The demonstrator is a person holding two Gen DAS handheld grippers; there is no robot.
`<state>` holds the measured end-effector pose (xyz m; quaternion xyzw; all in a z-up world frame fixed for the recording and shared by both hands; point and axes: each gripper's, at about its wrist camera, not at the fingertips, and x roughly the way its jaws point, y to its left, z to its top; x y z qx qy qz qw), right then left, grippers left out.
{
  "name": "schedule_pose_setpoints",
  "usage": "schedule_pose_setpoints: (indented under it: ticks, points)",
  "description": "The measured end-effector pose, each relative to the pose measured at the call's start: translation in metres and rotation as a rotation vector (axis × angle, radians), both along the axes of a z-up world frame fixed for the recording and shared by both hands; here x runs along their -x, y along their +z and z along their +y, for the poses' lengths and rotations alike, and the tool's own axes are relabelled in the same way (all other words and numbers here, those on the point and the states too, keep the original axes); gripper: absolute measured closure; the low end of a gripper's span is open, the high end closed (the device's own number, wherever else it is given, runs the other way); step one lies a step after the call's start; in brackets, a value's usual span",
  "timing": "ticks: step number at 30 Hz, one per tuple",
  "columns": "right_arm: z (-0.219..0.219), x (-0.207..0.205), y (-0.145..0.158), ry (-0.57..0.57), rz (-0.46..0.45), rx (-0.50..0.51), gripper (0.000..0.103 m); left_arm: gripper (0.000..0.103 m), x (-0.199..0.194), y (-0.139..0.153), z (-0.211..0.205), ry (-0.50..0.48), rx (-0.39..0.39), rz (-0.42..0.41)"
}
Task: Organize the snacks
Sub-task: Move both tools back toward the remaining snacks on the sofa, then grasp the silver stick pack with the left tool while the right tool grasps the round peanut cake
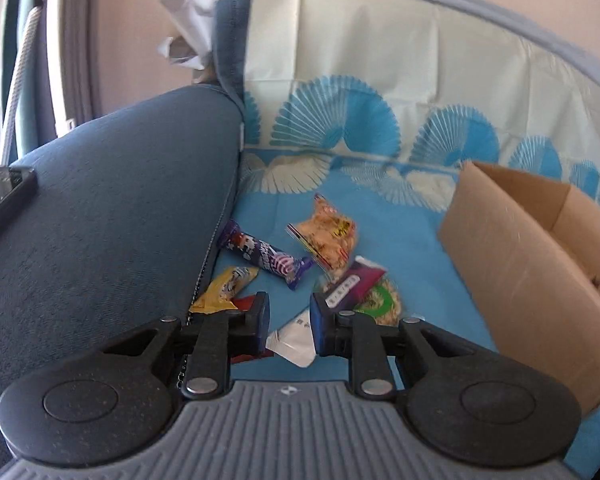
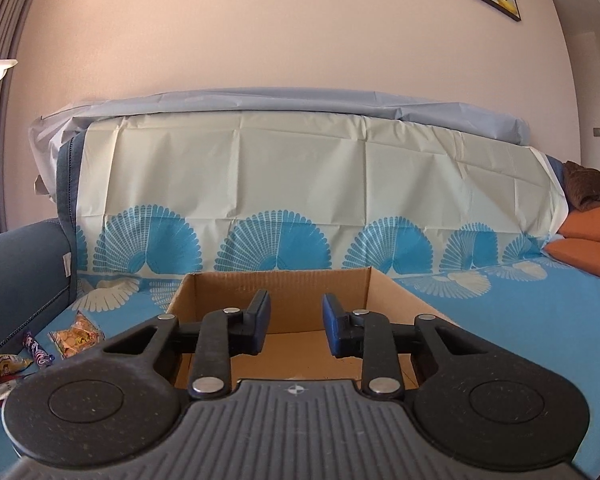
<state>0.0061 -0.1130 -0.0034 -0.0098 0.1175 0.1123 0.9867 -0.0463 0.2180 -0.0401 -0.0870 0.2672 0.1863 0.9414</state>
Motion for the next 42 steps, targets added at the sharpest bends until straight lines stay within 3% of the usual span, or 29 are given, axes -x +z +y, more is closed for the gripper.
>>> schedule_pose_setpoints:
  ticks: [3, 7, 11, 14, 21, 28, 31, 32, 33, 40, 42]
  points:
    - [0.012, 0.007, -0.004, 0.026, -0.008, 0.034, 0.073, 0.079, -0.003, 0.0, 0.008, -0.013, 0.051, 0.002]
    - [0.033, 0.018, -0.01, 0.086, -0.038, 0.094, 0.073, 0.076, -0.012, -0.006, 0.008, -0.041, 0.06, 0.041]
    - [0.052, 0.034, -0.015, 0.137, -0.072, 0.155, 0.073, 0.047, -0.018, -0.013, 0.01, -0.067, 0.091, 0.033]
    - [0.06, 0.047, -0.014, 0.168, -0.109, 0.181, 0.073, 0.042, -0.027, -0.019, 0.012, -0.07, 0.095, 0.049]
    - [0.082, 0.073, -0.014, 0.268, -0.146, 0.213, 0.073, 0.03, -0.052, -0.033, -0.003, -0.102, -0.015, 0.09]
    - [0.107, 0.085, -0.025, 0.364, -0.126, 0.245, 0.072, 0.03, -0.071, -0.053, -0.026, -0.167, -0.152, 0.167]
    - [0.114, 0.087, -0.029, 0.389, -0.111, 0.25, 0.07, 0.046, -0.074, -0.057, -0.024, -0.168, -0.144, 0.184]
    - [0.117, 0.088, -0.031, 0.397, -0.104, 0.251, 0.069, 0.06, -0.076, -0.059, -0.021, -0.165, -0.134, 0.198]
    - [0.119, 0.088, -0.033, 0.404, -0.096, 0.252, 0.068, 0.064, -0.077, -0.06, -0.018, -0.166, -0.111, 0.205]
    - [0.138, 0.081, -0.043, 0.445, -0.047, 0.263, 0.061, 0.082, -0.069, -0.055, 0.005, -0.147, 0.053, 0.167]
    - [0.146, 0.074, -0.046, 0.456, -0.039, 0.269, 0.06, 0.091, -0.063, -0.051, 0.017, -0.127, 0.126, 0.137]
